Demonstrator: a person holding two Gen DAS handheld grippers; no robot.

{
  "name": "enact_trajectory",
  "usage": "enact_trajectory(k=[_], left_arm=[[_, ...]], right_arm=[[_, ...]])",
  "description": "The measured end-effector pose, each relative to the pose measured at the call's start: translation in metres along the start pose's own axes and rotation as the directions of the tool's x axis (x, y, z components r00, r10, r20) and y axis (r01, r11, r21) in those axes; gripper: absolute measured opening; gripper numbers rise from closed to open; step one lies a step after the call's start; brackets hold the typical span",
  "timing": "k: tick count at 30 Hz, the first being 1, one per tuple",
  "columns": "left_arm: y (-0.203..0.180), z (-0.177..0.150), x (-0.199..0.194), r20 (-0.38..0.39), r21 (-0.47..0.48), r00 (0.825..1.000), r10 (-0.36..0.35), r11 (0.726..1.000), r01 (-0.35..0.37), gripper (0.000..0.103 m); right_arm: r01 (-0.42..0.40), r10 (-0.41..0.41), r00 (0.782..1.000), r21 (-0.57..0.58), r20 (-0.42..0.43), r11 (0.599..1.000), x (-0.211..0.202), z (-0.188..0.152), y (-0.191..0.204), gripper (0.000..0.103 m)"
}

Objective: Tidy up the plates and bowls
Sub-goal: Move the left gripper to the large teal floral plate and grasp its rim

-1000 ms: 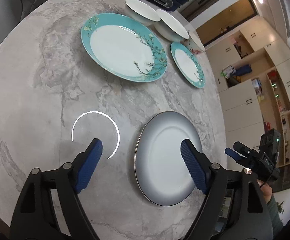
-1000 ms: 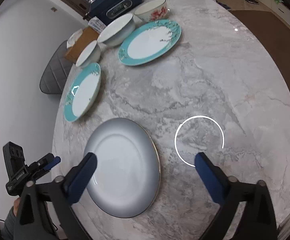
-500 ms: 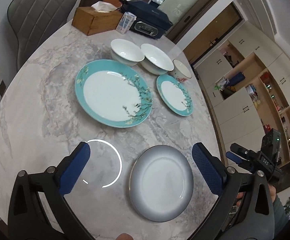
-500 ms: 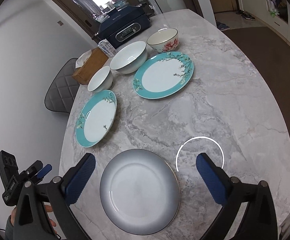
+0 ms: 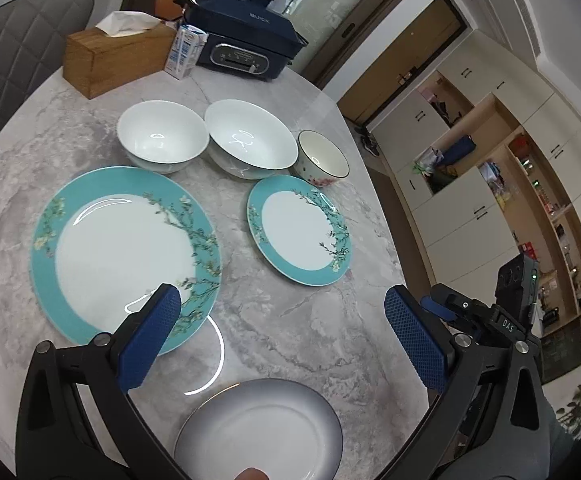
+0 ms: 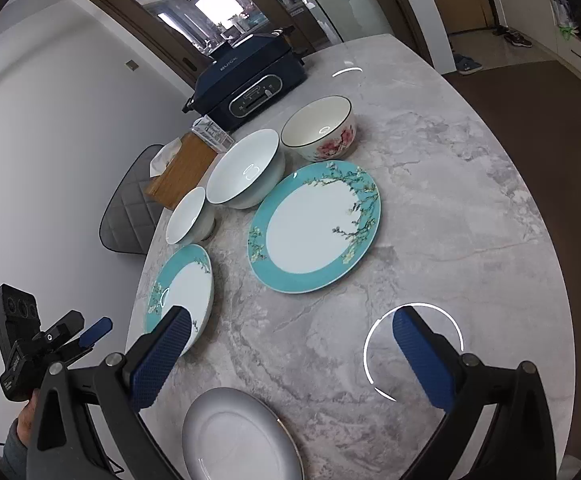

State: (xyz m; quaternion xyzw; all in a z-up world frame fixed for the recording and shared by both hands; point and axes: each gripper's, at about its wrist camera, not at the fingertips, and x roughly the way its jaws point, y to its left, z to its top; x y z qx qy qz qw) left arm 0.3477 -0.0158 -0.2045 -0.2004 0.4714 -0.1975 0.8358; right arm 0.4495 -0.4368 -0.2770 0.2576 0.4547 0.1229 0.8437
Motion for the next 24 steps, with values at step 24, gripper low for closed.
enact_trajectory(k=[24], left_arm=[[0.008,0.086,0.239,-0.350,0.043,0.936,0.024,0.999,-0.009,0.080]], right_arm=[[-0.234,0.240,0.948,0.053,-0.211,0.971,0.116,0.102,-0.101,0.077]])
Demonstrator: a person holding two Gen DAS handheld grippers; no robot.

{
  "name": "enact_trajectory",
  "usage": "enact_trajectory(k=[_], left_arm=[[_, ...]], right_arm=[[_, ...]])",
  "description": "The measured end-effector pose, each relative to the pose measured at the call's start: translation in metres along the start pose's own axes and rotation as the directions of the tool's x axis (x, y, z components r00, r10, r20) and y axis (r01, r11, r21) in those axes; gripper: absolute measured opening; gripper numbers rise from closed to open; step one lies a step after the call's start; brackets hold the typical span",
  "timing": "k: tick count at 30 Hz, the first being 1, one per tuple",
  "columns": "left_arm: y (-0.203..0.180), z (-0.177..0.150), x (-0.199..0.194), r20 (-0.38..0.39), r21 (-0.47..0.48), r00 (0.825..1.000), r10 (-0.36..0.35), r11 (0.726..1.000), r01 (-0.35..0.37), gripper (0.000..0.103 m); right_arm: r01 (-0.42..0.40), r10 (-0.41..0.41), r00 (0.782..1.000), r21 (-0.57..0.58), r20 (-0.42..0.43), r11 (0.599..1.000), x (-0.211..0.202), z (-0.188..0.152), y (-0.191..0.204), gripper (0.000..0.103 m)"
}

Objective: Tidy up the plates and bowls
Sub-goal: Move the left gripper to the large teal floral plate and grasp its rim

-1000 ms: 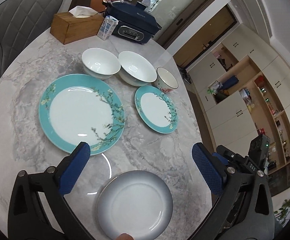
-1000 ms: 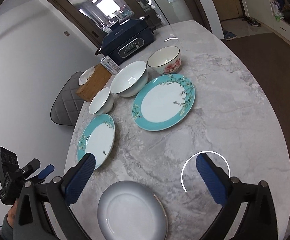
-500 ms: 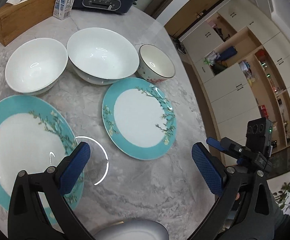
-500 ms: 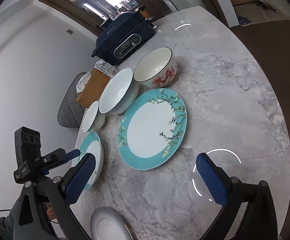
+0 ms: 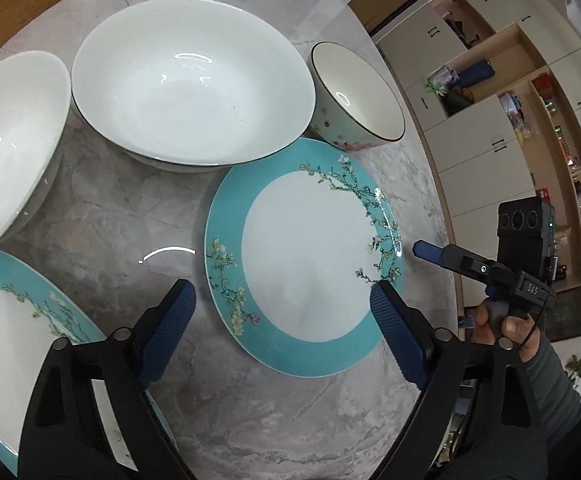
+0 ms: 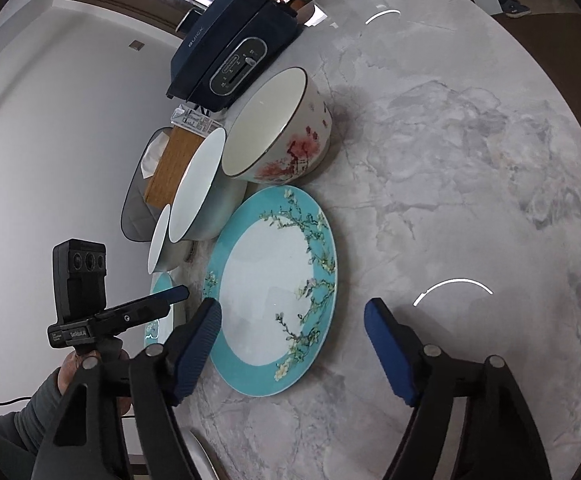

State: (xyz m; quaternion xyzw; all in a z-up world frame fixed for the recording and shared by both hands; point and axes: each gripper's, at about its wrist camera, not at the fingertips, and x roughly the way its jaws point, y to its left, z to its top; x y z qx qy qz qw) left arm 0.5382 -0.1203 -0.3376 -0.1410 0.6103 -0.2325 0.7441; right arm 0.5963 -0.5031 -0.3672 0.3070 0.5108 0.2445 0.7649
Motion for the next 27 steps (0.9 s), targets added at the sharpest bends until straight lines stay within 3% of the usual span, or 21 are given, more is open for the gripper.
enact_trajectory(k=[6,10,14,17,21,24,27], left_arm=[[0.007,-0.001,0.015,-0.017,-0.032,1.000,-0.012,0.999,0.011,0.073],[0.008,0.002,0.014,-0.004,-0.033,1.000,-0.017,0.999,0.017,0.069],[0.012,0.001,0.012,-0.003,-0.045,1.000,0.010,0.999,-0.010,0.048],[0.017,0.001,0.014,-0.009,-0.046,0.999,0.041,0.998,-0.041,0.030],[0.019,-0.001,0.014,-0.021,-0.037,0.998,0.057,0.998,-0.058,0.027],[0.016,-0.001,0.015,-0.044,-0.023,0.996,0.078,0.997,-0.079,0.026],[0.018,0.000,0.017,-0.073,-0.032,0.992,0.106,0.994,-0.109,0.016]], right_arm=[[-0.008,0.007,0.999,-0.017,-0.049,1.000,0.016,0.004,-0.006,0.077],[-0.025,0.023,0.998,-0.030,-0.062,0.999,0.022,0.008,-0.005,0.071],[-0.023,0.018,0.996,-0.052,-0.090,0.998,0.029,0.010,-0.003,0.056],[-0.011,0.004,0.994,-0.074,-0.105,0.997,0.031,0.008,0.000,0.052],[-0.012,0.005,0.994,-0.065,-0.108,0.998,0.030,0.010,-0.003,0.048],[-0.004,-0.003,0.994,-0.057,-0.108,0.998,0.028,0.012,-0.006,0.039],[0.032,-0.037,0.993,-0.051,-0.108,0.998,0.027,0.013,-0.011,0.018]])
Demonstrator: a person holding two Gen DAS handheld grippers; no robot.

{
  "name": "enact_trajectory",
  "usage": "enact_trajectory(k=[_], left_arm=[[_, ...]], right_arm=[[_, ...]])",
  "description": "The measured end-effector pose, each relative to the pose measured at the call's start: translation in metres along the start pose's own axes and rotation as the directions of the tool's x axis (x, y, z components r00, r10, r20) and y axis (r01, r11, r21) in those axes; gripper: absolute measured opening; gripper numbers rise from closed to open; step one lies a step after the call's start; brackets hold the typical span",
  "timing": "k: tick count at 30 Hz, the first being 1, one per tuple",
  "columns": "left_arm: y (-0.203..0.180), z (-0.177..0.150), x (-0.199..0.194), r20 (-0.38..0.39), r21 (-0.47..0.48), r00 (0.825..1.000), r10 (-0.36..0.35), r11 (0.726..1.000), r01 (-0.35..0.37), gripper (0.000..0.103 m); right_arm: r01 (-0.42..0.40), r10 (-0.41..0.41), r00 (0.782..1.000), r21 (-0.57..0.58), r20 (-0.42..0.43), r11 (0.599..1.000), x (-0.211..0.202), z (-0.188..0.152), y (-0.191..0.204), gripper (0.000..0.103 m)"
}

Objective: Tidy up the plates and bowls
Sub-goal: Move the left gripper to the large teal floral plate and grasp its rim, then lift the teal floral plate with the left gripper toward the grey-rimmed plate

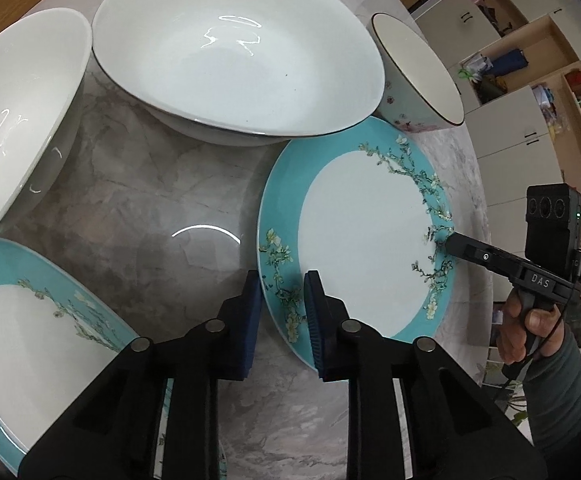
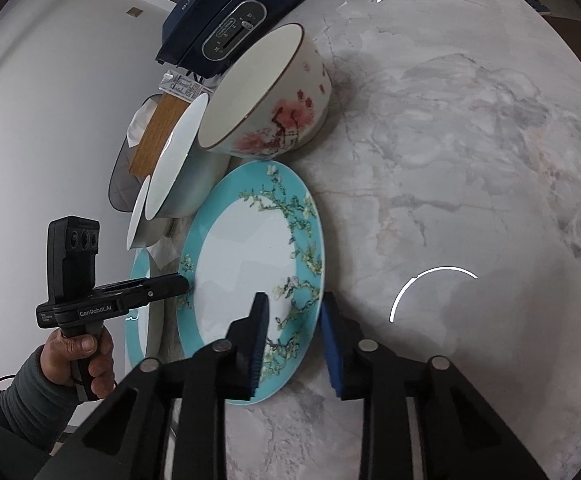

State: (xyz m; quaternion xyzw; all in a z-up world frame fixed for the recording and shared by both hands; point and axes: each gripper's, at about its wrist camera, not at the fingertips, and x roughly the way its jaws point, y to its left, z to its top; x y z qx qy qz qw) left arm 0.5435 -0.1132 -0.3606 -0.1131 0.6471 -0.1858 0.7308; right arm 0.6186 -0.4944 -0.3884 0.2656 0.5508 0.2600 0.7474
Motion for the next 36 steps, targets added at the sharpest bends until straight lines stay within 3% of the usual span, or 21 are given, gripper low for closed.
enact_trajectory(k=[1,8,17,36], left_arm=[[0.003,0.001,0.000,-0.007,-0.012,1.000,0.001,1.000,-0.001,0.014],[0.003,0.005,-0.001,-0.020,-0.020,1.000,0.016,1.000,-0.017,0.013],[0.009,0.004,-0.001,-0.030,-0.026,0.996,-0.084,0.996,0.083,0.009],[0.008,0.001,-0.014,0.010,0.012,0.996,-0.085,0.996,0.085,0.009]], right_arm=[[0.008,-0.008,1.000,0.007,0.000,1.000,0.000,0.000,-0.002,0.012],[0.016,-0.016,1.000,0.014,-0.012,1.000,-0.001,-0.001,-0.005,0.011],[-0.004,0.005,1.000,0.054,-0.004,0.999,-0.007,0.000,-0.016,0.011],[0.023,-0.024,1.000,0.033,0.017,0.999,-0.028,-0.009,0.015,0.011]])
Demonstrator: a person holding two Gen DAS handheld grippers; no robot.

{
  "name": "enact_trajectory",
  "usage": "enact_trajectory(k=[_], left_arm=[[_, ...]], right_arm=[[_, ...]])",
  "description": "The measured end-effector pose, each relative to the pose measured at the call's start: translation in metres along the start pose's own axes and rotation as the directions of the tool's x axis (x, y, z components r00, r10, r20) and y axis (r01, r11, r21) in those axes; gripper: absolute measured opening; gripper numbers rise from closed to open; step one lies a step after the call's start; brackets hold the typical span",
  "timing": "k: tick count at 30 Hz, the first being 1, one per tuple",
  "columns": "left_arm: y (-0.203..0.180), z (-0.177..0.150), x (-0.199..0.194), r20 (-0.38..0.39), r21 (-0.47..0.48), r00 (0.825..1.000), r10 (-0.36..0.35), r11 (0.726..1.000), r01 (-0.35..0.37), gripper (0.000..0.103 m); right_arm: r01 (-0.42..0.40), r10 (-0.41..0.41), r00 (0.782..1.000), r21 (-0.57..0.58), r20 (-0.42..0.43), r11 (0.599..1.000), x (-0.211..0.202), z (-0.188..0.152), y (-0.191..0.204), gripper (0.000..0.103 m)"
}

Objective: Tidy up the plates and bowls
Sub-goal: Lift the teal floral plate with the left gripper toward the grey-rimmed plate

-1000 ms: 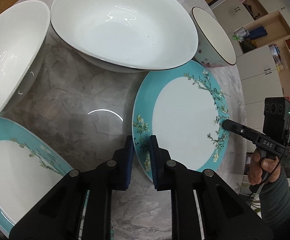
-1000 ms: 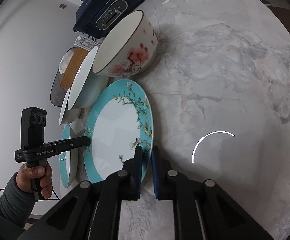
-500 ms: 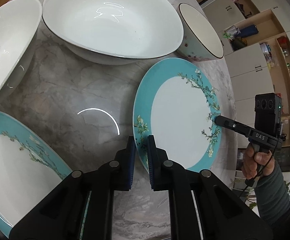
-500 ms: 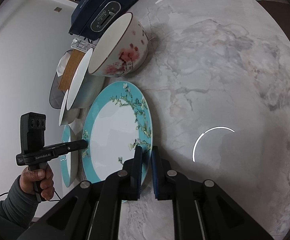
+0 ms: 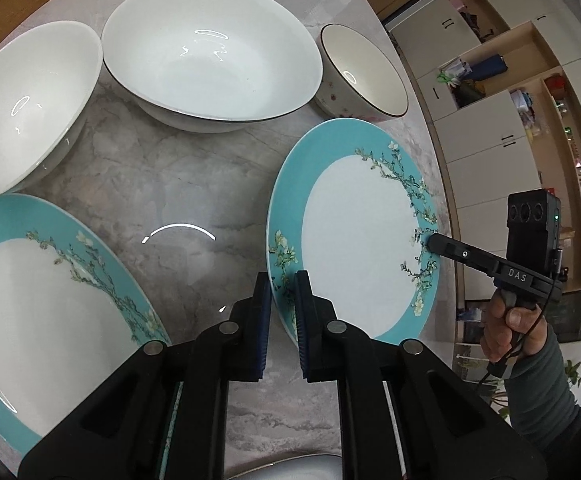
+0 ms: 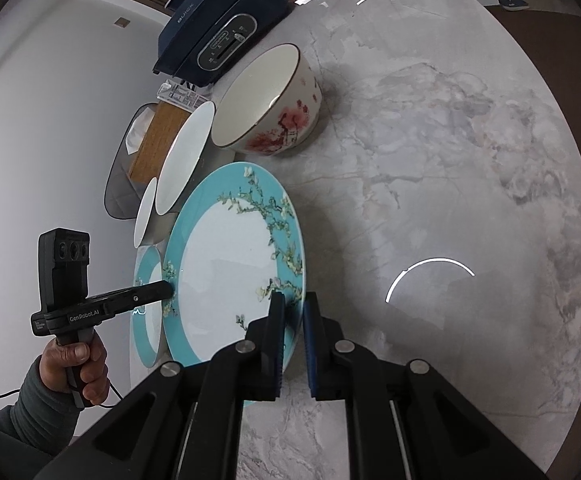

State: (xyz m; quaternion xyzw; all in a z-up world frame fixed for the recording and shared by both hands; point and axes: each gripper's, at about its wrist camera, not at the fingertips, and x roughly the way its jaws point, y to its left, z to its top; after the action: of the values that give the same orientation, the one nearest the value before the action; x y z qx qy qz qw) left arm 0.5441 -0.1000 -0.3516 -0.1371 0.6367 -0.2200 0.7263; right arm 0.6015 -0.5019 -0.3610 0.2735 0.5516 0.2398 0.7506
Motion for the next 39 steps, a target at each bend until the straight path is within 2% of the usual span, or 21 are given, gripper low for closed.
enact_trajectory(k=[8,24,35,39], left_arm=[[0.001,0.001,-0.008,0.032,0.001,0.999,-0.020,1.000,0.020,0.009],[0.003,0.000,-0.008,0.068,-0.007,0.997,-0.032,0.999,0.033,0.009],[0.013,-0.053,-0.028,0.080,-0.005,0.996,-0.033,0.999,0.034,0.009],[0.015,-0.061,-0.029,0.074,-0.012,0.997,-0.035,0.999,0.036,0.009]], right_arm=[[-0.006,0.007,1.000,-0.020,0.016,1.000,-0.018,-0.018,0.026,0.011],[-0.009,0.010,1.000,-0.049,0.020,0.999,-0.033,-0.083,0.077,0.011],[-0.014,0.015,1.000,-0.063,0.019,0.998,-0.029,-0.132,0.107,0.011],[-0.017,0.018,1.000,-0.059,0.016,0.998,-0.025,-0.148,0.115,0.011]])
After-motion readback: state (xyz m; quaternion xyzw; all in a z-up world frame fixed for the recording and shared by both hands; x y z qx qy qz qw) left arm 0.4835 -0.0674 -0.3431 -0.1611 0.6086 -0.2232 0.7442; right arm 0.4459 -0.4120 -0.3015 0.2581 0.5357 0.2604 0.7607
